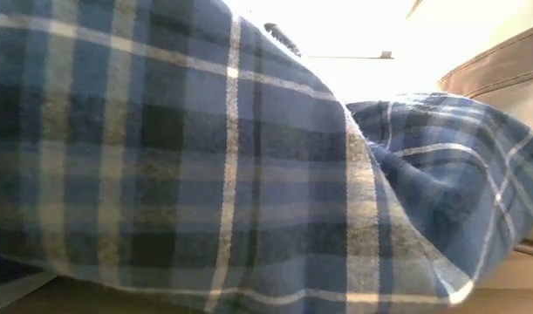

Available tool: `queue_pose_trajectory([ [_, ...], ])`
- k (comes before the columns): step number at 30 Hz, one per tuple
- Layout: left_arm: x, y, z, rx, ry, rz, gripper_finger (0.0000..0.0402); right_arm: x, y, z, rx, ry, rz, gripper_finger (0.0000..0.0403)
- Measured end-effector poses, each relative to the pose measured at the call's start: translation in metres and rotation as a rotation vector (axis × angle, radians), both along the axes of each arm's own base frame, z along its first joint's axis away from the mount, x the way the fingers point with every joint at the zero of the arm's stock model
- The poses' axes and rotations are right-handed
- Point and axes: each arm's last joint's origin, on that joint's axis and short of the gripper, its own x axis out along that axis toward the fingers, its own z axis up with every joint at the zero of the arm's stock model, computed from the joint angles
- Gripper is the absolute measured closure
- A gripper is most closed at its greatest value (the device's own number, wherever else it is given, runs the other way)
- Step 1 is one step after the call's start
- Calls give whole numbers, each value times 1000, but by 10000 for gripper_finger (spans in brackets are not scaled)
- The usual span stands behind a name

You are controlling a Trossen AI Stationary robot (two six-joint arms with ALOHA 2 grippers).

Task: Sort clothes
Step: Put the blue cloth into the brown bin

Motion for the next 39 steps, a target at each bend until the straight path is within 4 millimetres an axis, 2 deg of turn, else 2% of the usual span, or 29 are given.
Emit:
queue_pose_trajectory([
  [6,0,0,0,0,0,0,401,9,23,-52,-125,150,176,72],
  [11,0,0,0,0,0,0,401,16,42,-83,-204,177,308,72],
  [14,0,0,0,0,0,0,401,23,47,-108,-277,219,273,72],
  [22,0,0,0,0,1,0,401,39,40,-180,-391,374,74,75],
  [24,0,0,0,0,1,0,401,39,40,-191,-410,411,47,96],
  [26,0,0,0,0,0,0,401,35,41,-199,-435,462,36,152],
  [28,0,0,0,0,1,0,401,30,41,-200,-454,506,40,250],
  [29,0,0,0,1,1,0,401,28,41,-195,-451,509,45,311],
  [30,0,0,0,0,1,0,401,27,41,-189,-440,509,56,353],
  [31,0,0,0,0,1,0,401,26,40,-182,-425,500,60,370],
  [33,0,0,0,0,1,0,401,22,37,-165,-410,487,50,371],
  [35,0,0,0,0,1,0,401,16,31,-136,-406,447,35,371],
  [37,0,0,0,0,1,0,401,5,25,-91,-372,354,15,371],
  [39,0,0,0,0,0,0,401,-13,13,-36,-317,238,-3,371],
])
